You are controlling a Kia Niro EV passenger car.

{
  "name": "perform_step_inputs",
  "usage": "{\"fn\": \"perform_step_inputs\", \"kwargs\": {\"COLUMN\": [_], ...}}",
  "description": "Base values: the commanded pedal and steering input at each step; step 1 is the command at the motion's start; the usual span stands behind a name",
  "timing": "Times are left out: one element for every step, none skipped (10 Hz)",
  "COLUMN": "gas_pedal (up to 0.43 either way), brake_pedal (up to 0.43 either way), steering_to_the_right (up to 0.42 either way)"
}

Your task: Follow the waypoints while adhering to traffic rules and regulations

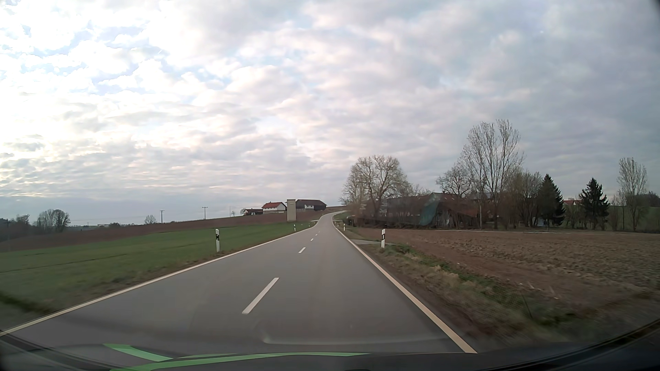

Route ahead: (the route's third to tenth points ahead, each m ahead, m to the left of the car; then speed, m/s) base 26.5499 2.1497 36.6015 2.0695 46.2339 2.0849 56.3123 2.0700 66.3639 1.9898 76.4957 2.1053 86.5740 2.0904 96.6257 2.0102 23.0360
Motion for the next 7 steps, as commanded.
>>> {"fn": "perform_step_inputs", "kwargs": {"gas_pedal": [0.228,0.228,0.228,0.228,0.228,0.228,0.228], "brake_pedal": [0.000,0.000,0.000,0.000,0.000,0.000,0.000], "steering_to_the_right": [0.000,0.000,0.000,0.000,0.000,0.000,0.000]}}
